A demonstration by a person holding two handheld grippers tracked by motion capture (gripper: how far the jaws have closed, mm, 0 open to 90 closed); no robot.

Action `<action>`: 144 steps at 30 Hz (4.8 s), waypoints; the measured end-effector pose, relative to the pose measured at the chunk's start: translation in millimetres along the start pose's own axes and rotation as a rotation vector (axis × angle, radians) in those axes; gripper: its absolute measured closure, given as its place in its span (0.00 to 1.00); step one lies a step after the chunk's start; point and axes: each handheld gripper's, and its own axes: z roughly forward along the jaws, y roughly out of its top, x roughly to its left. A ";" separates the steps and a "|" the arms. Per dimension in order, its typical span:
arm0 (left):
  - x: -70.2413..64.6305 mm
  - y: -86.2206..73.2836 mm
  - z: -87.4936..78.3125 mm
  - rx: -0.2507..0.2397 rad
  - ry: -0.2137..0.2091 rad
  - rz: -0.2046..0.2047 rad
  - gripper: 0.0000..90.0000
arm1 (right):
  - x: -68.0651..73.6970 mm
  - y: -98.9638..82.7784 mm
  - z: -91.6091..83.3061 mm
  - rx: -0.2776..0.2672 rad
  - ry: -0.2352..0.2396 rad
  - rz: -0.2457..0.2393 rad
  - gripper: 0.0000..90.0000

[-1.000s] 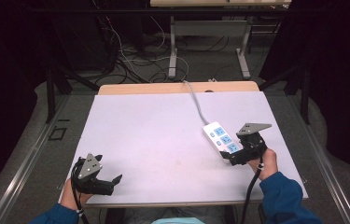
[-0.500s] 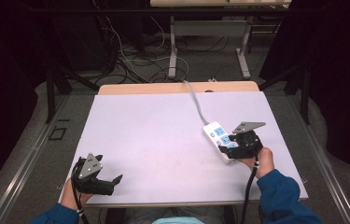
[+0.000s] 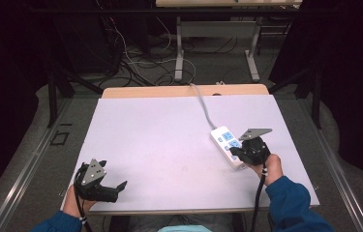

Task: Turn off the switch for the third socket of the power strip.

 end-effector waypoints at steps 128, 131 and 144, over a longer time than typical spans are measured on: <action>0.4 0.6 2.2 0.020 -0.004 0.009 0.00 | 2.6 -14.9 21.8 0.099 -0.117 -0.006 1.00; 0.5 0.6 2.1 0.021 -0.006 0.010 0.00 | 2.7 -14.9 21.7 0.098 -0.116 -0.011 1.00; 0.7 0.4 2.1 0.016 -0.008 0.002 0.00 | 2.6 -15.8 21.7 0.090 -0.119 -0.006 1.00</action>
